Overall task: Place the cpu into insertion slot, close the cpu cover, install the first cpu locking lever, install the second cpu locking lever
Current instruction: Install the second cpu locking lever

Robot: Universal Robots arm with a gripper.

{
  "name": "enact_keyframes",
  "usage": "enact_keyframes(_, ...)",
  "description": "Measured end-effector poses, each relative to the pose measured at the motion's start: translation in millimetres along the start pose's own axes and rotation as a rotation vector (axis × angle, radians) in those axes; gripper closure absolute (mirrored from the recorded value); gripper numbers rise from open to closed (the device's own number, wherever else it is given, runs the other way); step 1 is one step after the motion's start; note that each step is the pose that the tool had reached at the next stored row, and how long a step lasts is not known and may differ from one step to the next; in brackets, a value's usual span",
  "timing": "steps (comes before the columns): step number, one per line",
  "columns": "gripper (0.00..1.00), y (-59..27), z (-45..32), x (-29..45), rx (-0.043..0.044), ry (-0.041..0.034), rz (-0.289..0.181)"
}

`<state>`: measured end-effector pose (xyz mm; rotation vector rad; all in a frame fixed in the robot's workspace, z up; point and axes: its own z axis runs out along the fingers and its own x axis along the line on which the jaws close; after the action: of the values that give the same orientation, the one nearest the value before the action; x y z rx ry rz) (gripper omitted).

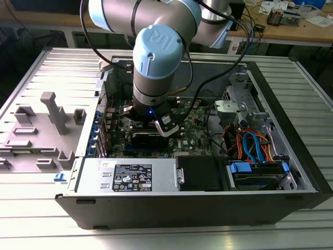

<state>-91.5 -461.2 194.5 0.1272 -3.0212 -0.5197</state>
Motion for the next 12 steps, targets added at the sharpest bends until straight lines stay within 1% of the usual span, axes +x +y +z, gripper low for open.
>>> enact_keyframes(1, 0.89, 0.0, 0.1, 0.0, 0.0009, 0.0000, 0.000)
enact_keyframes(2, 0.89, 0.0, 0.1, 0.0, 0.0095, 0.0006, 0.001)
enact_keyframes(3, 0.89, 0.5, -0.7, 0.2, 0.0217, 0.0014, 0.002)
enact_keyframes(4, 0.89, 4.2, -8.1, 0.7, 0.0298, 0.0019, 0.003)
enact_keyframes(5, 0.89, 5.8, -11.0, 0.8, 0.0342, 0.0022, 0.003)
enact_keyframes(6, 0.89, 7.4, -13.6, 0.9, 0.0415, 0.0028, 0.004)
enact_keyframes(7, 0.89, 8.9, -16.3, 1.1, 0.0550, 0.0038, 0.005)
enact_keyframes(9, 0.89, 9.4, -16.1, 1.0, 0.0768, 0.0053, 0.007)
enact_keyframes(10, 0.89, 9.6, -16.0, 1.0, 0.0850, 0.0059, 0.007)
enact_keyframes(11, 0.89, 9.6, -16.0, 0.9, 0.0894, 0.0062, 0.008)
enact_keyframes(12, 0.89, 9.5, -16.0, 0.9, 0.0902, 0.0063, 0.008)
